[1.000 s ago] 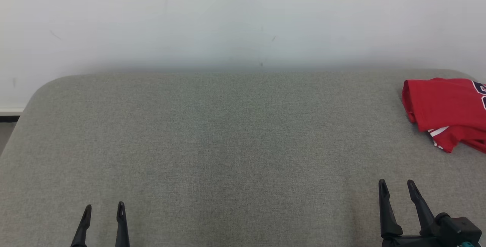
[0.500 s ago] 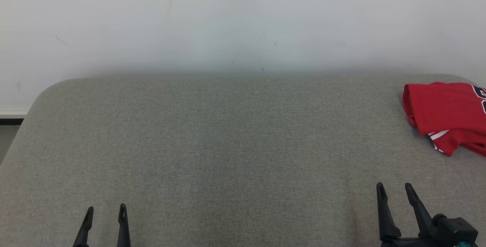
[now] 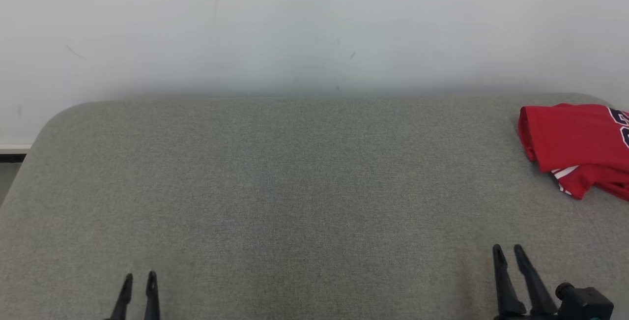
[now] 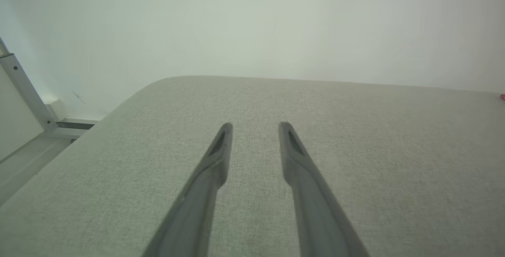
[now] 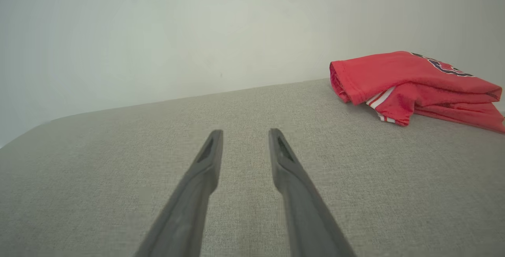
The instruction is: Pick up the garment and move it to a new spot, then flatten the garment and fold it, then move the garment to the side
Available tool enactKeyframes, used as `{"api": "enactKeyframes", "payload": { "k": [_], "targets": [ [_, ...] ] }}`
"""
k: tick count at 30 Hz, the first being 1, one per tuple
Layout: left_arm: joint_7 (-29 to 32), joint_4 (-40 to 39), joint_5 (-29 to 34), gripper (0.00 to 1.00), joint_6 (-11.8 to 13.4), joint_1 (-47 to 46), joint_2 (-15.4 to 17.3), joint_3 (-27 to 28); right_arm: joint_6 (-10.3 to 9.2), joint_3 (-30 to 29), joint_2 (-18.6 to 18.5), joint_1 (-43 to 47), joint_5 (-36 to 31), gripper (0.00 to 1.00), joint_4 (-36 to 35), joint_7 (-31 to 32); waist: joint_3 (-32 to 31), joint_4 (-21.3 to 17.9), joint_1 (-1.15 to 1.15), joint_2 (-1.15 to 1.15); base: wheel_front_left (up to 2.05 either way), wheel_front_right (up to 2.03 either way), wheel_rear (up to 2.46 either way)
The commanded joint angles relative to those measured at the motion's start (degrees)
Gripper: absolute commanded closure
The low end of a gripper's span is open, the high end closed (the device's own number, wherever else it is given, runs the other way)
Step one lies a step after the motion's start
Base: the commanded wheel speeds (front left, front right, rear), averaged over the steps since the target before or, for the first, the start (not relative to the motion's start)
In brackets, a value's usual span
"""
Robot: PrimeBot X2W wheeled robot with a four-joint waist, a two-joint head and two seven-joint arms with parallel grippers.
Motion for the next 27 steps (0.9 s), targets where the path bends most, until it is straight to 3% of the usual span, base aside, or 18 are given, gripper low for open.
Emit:
{"api": "enactKeyframes", "payload": {
  "k": [1,27],
  "targets": [
    [0.2,0.4,-0.2,1.0,0.0,0.0,-0.1,0.0,0.0,-0.1,0.1,0.1,0.2,1.0,0.3,0.1,0.0,0.0,0.0,0.0,0.0,0.0,0.0],
    [6.7,1.6,-26.0,1.0,-0.3,-2.9,-0.3,0.4,-0.02,-1.7,0.6,-2.5,23.9,1.0,1.6,5.5,0.2,-0.2,0.0,0.0,0.0,0.0,0.0]
  ]
}}
